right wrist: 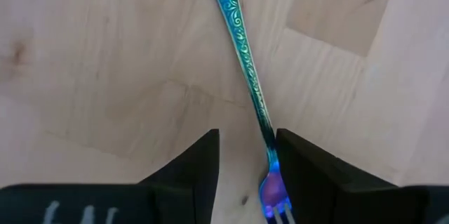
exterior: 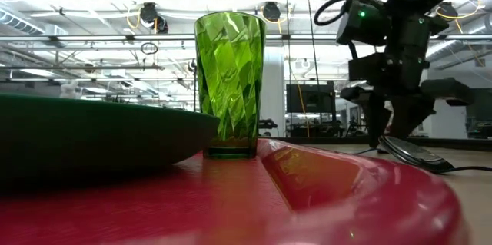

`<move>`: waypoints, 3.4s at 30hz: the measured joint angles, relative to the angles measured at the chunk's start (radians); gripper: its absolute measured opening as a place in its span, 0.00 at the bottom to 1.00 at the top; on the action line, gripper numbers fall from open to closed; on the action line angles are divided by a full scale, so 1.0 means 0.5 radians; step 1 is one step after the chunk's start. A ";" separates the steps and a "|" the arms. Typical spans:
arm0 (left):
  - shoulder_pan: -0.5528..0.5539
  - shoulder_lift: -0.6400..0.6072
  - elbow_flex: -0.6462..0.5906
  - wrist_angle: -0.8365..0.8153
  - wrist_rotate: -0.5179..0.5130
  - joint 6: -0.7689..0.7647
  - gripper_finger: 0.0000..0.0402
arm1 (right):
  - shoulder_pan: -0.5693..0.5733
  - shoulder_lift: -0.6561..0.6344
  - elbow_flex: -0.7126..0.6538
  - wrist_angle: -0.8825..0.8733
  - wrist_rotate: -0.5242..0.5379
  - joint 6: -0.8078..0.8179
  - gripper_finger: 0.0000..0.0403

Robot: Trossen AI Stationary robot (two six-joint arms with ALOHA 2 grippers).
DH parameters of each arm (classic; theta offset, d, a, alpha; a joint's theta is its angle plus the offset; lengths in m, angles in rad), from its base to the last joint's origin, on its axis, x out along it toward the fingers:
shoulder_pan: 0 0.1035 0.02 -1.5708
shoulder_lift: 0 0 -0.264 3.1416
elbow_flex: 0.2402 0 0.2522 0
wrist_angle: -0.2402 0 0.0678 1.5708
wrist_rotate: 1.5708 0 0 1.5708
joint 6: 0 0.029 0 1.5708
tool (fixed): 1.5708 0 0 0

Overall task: Pick and place plate/cup/fork/spoon on tray
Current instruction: Put the purple fork on the red tray to the left of the green plate

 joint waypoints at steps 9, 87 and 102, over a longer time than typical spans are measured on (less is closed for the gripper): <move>0.075 0.000 -0.001 0.035 0.000 0.011 0.25 | -0.026 0.000 -0.059 0.098 0.088 -0.090 0.31; 0.857 0.005 -0.280 1.987 0.636 1.832 0.57 | 0.481 0.357 1.357 0.182 1.401 0.017 0.00; 0.971 0.004 -0.402 2.284 0.797 1.924 0.57 | 0.513 0.375 1.355 0.211 1.422 -0.040 0.00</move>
